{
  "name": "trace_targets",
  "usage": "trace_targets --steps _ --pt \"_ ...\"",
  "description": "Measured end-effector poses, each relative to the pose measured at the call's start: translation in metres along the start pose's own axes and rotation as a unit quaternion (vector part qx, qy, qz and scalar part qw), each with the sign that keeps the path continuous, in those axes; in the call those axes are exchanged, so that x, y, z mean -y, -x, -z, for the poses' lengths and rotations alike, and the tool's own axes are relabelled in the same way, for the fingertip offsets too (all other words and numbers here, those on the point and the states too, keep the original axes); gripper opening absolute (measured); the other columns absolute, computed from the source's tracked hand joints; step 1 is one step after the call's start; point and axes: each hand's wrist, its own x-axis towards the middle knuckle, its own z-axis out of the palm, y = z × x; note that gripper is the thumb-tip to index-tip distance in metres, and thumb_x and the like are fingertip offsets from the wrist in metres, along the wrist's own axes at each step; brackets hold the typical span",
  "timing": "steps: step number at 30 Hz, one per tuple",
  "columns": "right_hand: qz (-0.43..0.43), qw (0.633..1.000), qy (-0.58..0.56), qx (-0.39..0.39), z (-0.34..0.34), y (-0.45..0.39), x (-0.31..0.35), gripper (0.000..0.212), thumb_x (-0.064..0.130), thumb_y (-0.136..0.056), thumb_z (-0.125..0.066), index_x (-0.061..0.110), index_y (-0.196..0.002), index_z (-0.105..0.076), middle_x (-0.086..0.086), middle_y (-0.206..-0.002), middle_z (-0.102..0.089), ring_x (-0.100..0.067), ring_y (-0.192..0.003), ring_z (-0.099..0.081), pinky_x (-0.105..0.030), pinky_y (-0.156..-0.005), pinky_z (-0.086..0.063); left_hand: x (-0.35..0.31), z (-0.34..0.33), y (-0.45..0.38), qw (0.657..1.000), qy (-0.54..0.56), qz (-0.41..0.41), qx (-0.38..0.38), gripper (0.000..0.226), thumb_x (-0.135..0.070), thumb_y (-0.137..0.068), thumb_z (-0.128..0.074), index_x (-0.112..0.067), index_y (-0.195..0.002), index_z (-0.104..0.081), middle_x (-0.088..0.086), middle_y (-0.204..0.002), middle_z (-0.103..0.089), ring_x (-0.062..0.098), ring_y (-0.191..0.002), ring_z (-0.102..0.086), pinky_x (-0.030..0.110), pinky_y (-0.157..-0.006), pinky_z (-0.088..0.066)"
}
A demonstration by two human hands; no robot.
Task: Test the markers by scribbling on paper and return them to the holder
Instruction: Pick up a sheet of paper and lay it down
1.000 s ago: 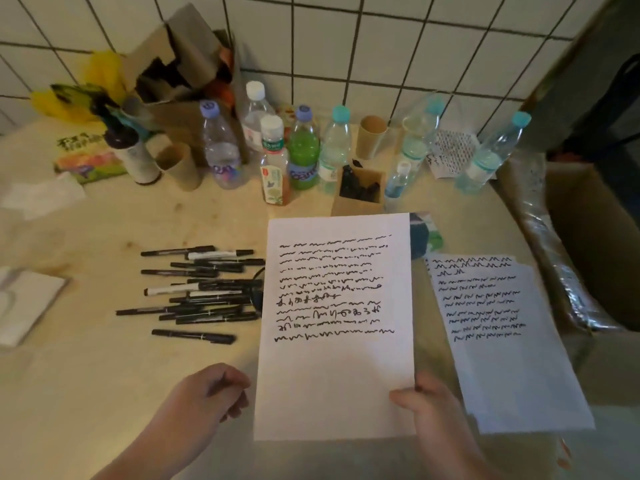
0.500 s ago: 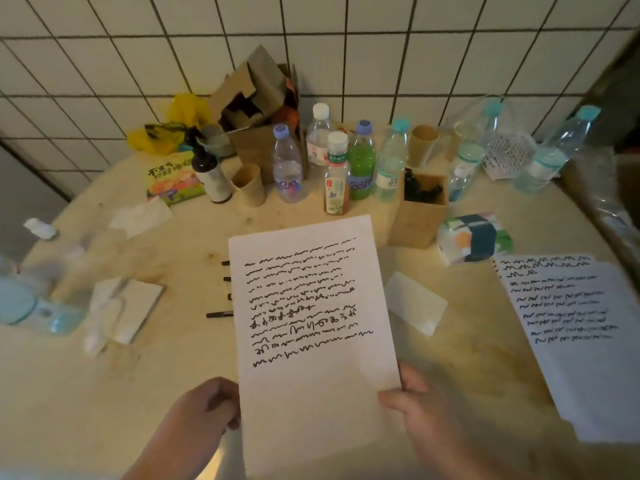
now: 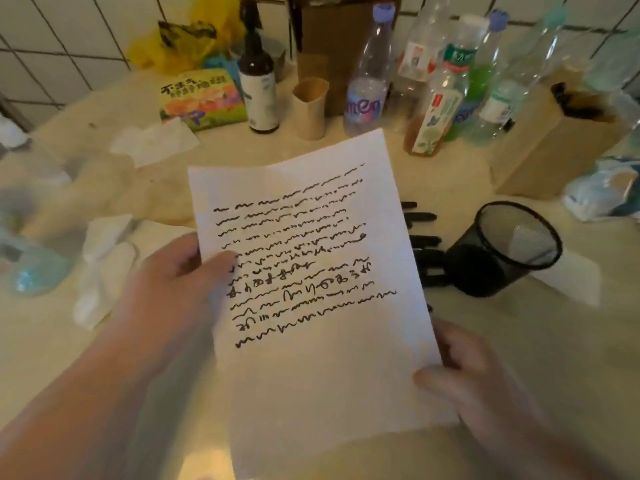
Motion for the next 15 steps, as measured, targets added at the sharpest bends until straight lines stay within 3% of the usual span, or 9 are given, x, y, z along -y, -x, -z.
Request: trace_targets --steps 3,5,7,9,10,12,13,15 --pt "0.076 0.997 0.001 -0.003 -0.015 0.004 0.009 0.045 0.016 -0.073 -0.077 0.037 -0.111 -0.067 -0.002 -0.1 -0.079 -0.027 -0.089 -0.076 -0.058 -0.082 -0.058 0.009 0.01 0.003 0.999 -0.001 -0.041 -0.024 0.012 -0.028 -0.081 -0.065 -0.034 -0.087 -0.073 -0.011 -0.077 -0.076 0.013 -0.07 -0.072 0.041 -0.077 -0.054" --pt "0.146 0.989 0.012 -0.024 -0.026 0.015 0.012 0.058 0.01 -0.087 -0.07 0.037 -0.134 -0.051 0.003 -0.104 -0.078 -0.023 -0.091 -0.076 -0.051 -0.078 -0.061 0.019 0.016 0.017 0.997 0.007 -0.061 0.038 0.022 -0.03 -0.075 -0.067 -0.032 -0.095 -0.074 -0.003 -0.088 -0.077 0.026 -0.082 -0.073 0.055 -0.087 -0.051" --pt "0.178 0.983 0.037 -0.021 -0.034 0.04 0.008 0.066 0.007 -0.09 -0.063 0.055 -0.132 -0.046 0.009 -0.109 -0.077 -0.022 -0.096 -0.076 -0.05 -0.082 -0.058 0.029 0.02 0.036 0.993 -0.001 -0.071 0.096 0.025 -0.028 -0.072 -0.066 -0.028 -0.096 -0.074 0.004 -0.089 -0.077 0.034 -0.081 -0.073 0.059 -0.087 -0.051" --pt "0.173 0.984 0.04 -0.007 -0.037 0.069 -0.006 0.074 -0.002 -0.091 -0.056 0.07 -0.107 -0.055 0.011 -0.109 -0.077 -0.022 -0.097 -0.076 -0.052 -0.085 -0.056 0.038 0.023 0.048 0.987 -0.078 -0.09 0.112 0.019 -0.032 -0.076 -0.069 -0.026 -0.093 -0.072 0.003 -0.078 -0.076 0.033 -0.072 -0.072 0.054 -0.077 -0.056" --pt "0.165 0.986 0.031 -0.002 -0.04 0.083 -0.013 0.079 -0.007 -0.09 -0.054 0.071 -0.099 -0.058 0.01 -0.107 -0.078 -0.023 -0.096 -0.076 -0.053 -0.086 -0.056 0.04 0.023 0.054 0.979 -0.134 -0.1 0.115 0.019 -0.034 -0.08 -0.07 -0.026 -0.097 -0.069 -0.003 -0.071 -0.074 0.025 -0.065 -0.071 0.044 -0.07 -0.056" --pt "0.133 0.99 -0.041 -0.006 -0.043 0.101 -0.034 0.081 -0.009 -0.081 -0.062 0.068 -0.105 -0.059 0.001 -0.104 -0.079 -0.032 -0.09 -0.076 -0.056 -0.084 -0.057 0.045 0.023 0.065 0.961 -0.221 -0.108 0.124 0.038 -0.035 -0.086 -0.064 -0.027 -0.123 -0.057 -0.014 -0.059 -0.065 0.006 -0.052 -0.061 0.027 -0.059 -0.047" --pt "0.113 0.991 -0.074 -0.013 -0.043 0.107 -0.044 0.087 -0.006 -0.073 -0.07 0.067 -0.118 -0.052 -0.004 -0.105 -0.078 -0.037 -0.088 -0.076 -0.056 -0.084 -0.056 0.046 0.021 0.072 0.957 -0.231 -0.105 0.139 0.05 -0.033 -0.088 -0.063 -0.029 -0.134 -0.046 -0.012 -0.052 -0.063 0.005 -0.047 -0.059 0.025 -0.057 -0.046" --pt "0.093 0.994 -0.056 -0.024 -0.04 0.115 -0.065 0.097 0.004 -0.063 -0.081 0.058 -0.134 -0.043 -0.011 -0.108 -0.077 -0.04 -0.088 -0.075 -0.054 -0.088 -0.053 0.051 0.017 0.084 0.953 -0.228 -0.099 0.176 0.054 -0.026 -0.089 -0.062 -0.038 -0.136 -0.04 -0.007 -0.047 -0.061 0.008 -0.042 -0.058 0.025 -0.054 -0.046"
